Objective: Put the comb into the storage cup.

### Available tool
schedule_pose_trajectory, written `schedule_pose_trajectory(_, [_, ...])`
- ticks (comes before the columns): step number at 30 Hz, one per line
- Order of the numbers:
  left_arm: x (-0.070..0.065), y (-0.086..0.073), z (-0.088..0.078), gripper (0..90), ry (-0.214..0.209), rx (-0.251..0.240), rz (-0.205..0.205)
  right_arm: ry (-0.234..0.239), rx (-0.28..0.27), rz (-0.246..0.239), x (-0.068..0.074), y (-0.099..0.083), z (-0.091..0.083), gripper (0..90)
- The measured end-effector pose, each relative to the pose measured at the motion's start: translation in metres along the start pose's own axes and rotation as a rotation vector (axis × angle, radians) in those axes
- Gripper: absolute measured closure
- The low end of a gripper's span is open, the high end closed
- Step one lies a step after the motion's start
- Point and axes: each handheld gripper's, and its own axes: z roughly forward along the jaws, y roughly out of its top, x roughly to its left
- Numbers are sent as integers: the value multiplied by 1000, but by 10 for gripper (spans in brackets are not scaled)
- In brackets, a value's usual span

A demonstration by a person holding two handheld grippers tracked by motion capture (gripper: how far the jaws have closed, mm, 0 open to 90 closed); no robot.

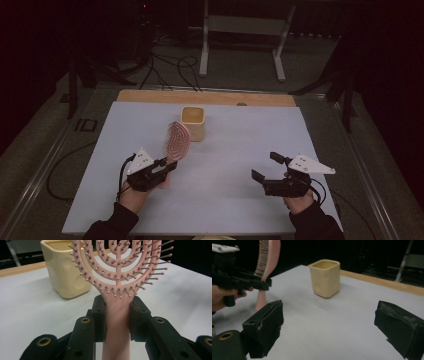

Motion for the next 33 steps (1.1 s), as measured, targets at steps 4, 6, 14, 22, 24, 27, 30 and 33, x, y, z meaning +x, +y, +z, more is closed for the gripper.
schedule_pose_trajectory(4, [0,0,0,707,-1,-2,0,20,-2,-16,4,10,4,83])
schedule_pose_trajectory(6, [0,0,0,707,-1,-5,0,33,-7,-16,5,15,7,82])
schedule_pose_trajectory(14, [-1,0,-1,707,-2,-6,5,66,-3,-41,14,37,21,82])
schedule_pose_trajectory(22, [-2,0,0,707,-9,-7,7,114,-8,-42,28,52,37,82])
schedule_pose_trajectory(24, [-2,0,0,707,-8,-9,9,120,-7,-42,30,54,42,82])
schedule_pose_trajectory(27, [-2,0,0,707,-12,-11,9,125,-2,-53,34,57,48,83])
schedule_pose_trajectory(30, [-2,0,0,707,-15,-11,9,139,3,-56,38,61,54,83])
schedule_pose_trajectory(33, [-2,0,0,707,-17,-12,8,157,4,-58,42,66,60,83])
